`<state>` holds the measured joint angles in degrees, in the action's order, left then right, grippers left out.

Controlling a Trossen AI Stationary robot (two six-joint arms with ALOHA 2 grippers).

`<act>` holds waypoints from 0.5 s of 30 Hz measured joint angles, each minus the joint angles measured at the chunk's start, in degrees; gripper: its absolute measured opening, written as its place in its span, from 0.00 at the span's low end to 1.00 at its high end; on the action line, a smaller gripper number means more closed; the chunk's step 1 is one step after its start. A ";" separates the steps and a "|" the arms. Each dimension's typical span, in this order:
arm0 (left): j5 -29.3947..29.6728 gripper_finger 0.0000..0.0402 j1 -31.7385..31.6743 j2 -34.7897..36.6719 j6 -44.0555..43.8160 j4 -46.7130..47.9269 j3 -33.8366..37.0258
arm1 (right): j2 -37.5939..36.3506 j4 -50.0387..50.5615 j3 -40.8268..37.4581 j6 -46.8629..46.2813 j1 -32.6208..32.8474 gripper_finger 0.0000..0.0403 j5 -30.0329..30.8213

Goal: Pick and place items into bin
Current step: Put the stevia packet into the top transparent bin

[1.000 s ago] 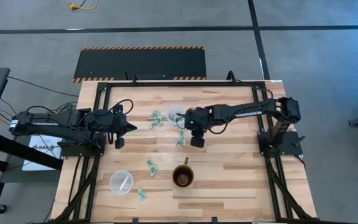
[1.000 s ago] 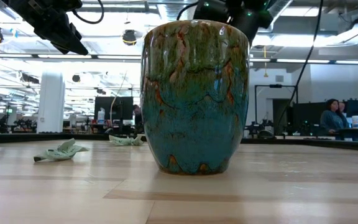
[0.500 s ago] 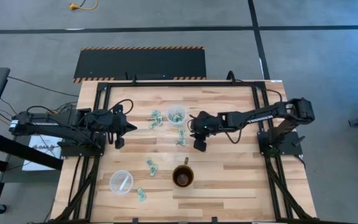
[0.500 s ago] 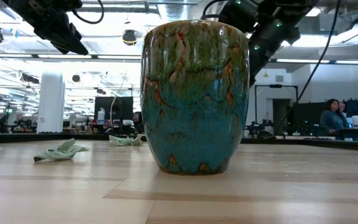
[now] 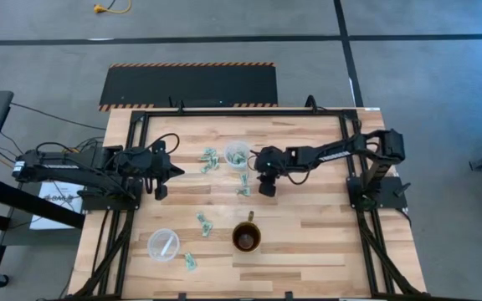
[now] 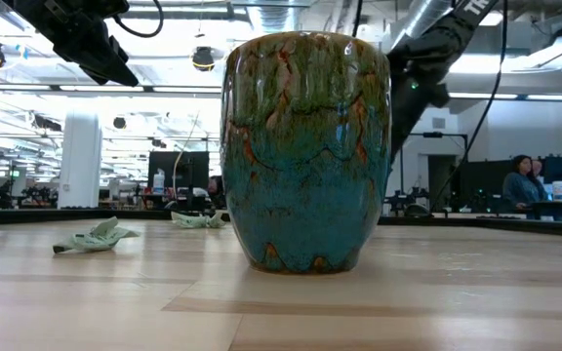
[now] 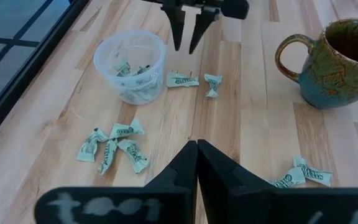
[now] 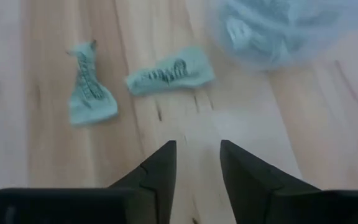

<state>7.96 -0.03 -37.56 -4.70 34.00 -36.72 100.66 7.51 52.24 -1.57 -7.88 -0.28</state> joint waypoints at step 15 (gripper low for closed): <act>-0.01 0.00 0.01 -0.01 -0.01 0.00 0.00 | 0.48 -5.48 0.01 0.70 1.42 0.43 -1.55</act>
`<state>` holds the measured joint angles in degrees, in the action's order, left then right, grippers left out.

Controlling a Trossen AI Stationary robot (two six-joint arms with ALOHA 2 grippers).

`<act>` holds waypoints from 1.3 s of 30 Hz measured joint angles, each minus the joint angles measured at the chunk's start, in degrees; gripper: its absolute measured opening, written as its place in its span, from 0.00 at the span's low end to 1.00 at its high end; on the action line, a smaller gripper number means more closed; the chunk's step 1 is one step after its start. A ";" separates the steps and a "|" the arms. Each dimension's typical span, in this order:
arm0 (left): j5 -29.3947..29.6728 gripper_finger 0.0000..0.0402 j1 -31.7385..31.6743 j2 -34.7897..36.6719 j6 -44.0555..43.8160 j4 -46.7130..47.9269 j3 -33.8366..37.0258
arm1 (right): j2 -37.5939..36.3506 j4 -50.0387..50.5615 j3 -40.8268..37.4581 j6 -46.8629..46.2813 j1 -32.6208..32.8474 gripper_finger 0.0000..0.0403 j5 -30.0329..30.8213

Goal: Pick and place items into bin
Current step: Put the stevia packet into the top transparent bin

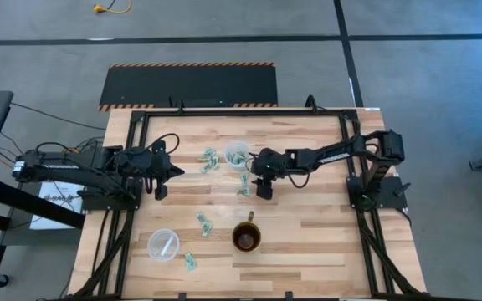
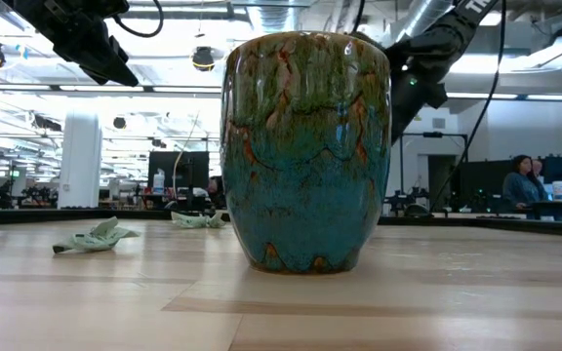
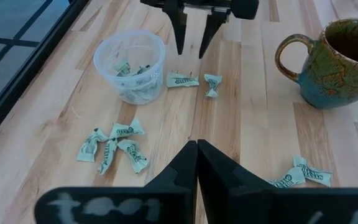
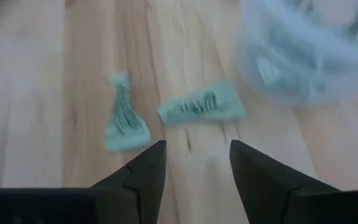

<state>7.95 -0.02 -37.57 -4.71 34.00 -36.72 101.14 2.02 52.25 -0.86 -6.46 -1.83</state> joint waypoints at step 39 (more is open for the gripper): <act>0.00 0.00 -0.01 -0.01 0.00 0.00 0.01 | 9.93 -8.62 2.73 -10.71 0.66 0.33 0.61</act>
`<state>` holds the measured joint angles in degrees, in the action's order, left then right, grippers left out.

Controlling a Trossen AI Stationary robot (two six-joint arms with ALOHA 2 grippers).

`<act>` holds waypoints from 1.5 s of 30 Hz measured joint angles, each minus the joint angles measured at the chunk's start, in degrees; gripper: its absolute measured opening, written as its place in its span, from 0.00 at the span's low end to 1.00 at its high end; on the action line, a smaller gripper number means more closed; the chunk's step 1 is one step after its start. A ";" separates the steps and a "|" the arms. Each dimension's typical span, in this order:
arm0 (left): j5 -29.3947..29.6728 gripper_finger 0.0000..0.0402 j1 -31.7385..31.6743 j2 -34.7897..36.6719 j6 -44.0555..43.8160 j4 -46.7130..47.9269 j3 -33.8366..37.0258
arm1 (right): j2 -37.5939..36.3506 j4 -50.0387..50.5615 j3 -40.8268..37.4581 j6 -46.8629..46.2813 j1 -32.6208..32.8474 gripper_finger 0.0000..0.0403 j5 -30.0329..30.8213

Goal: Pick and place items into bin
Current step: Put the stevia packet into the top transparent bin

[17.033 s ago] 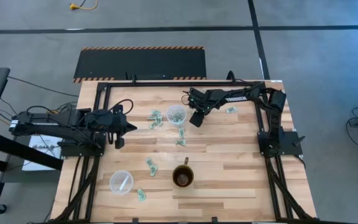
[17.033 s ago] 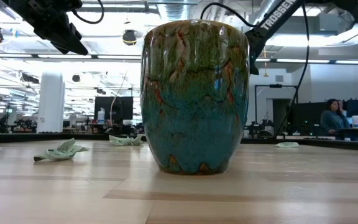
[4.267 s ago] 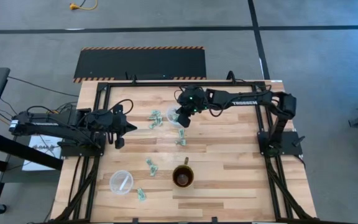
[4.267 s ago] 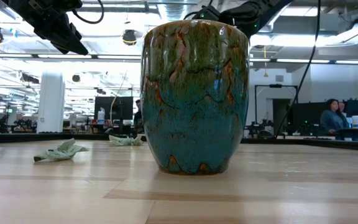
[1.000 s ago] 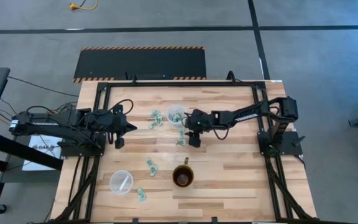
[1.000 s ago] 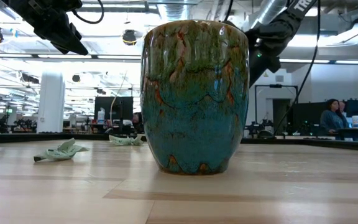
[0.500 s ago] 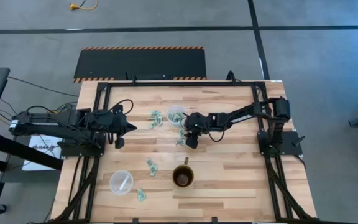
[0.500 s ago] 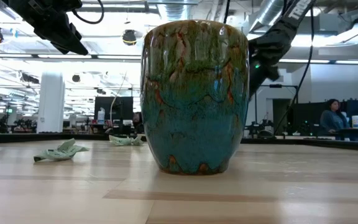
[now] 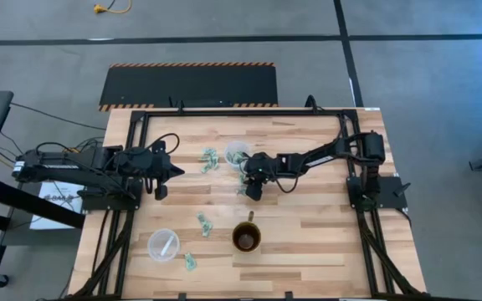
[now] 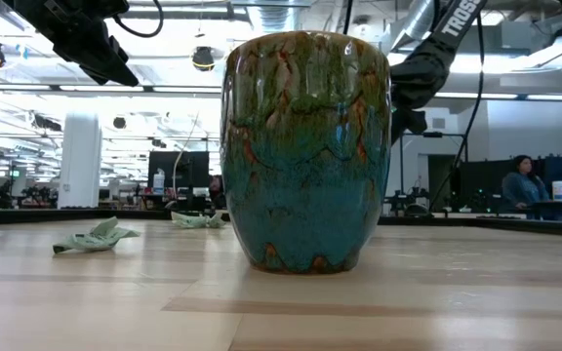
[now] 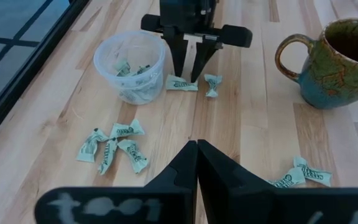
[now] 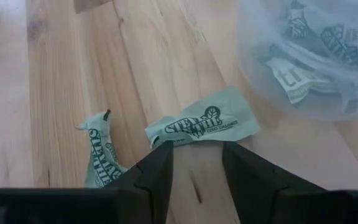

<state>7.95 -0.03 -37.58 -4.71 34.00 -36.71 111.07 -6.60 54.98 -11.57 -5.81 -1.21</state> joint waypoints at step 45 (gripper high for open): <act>0.02 0.00 0.00 0.02 0.02 0.00 0.00 | -6.65 5.82 -0.17 13.79 2.80 0.14 -0.36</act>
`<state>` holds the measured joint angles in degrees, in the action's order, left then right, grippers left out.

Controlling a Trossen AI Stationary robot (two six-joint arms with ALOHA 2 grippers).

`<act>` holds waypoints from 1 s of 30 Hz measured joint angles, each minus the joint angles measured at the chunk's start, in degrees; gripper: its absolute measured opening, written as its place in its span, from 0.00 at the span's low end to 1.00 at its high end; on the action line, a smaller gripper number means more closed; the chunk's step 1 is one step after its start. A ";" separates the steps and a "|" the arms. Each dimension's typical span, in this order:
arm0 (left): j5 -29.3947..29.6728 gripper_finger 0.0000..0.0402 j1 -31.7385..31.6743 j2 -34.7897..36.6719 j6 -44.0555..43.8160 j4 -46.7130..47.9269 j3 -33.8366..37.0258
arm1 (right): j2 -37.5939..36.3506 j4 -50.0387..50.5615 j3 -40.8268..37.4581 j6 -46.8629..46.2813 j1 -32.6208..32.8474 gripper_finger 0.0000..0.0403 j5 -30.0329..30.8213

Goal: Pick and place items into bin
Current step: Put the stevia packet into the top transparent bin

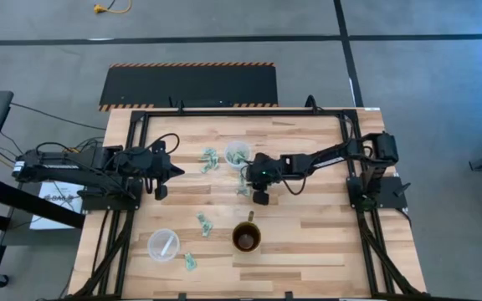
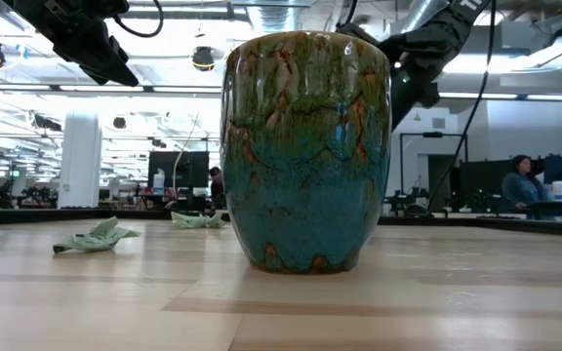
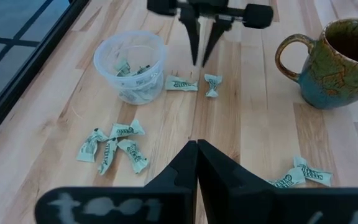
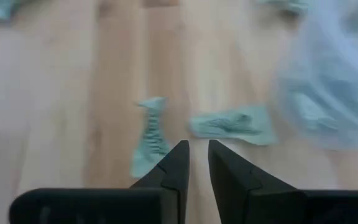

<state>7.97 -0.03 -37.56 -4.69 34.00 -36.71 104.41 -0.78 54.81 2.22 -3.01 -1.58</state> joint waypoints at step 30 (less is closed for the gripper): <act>-0.01 0.00 0.02 0.00 -0.01 -0.03 0.00 | 7.44 -1.48 4.61 13.31 1.05 0.40 -6.90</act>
<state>7.96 -0.01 -37.56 -4.70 33.97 -36.71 111.85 -2.26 59.41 15.53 -1.96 -8.48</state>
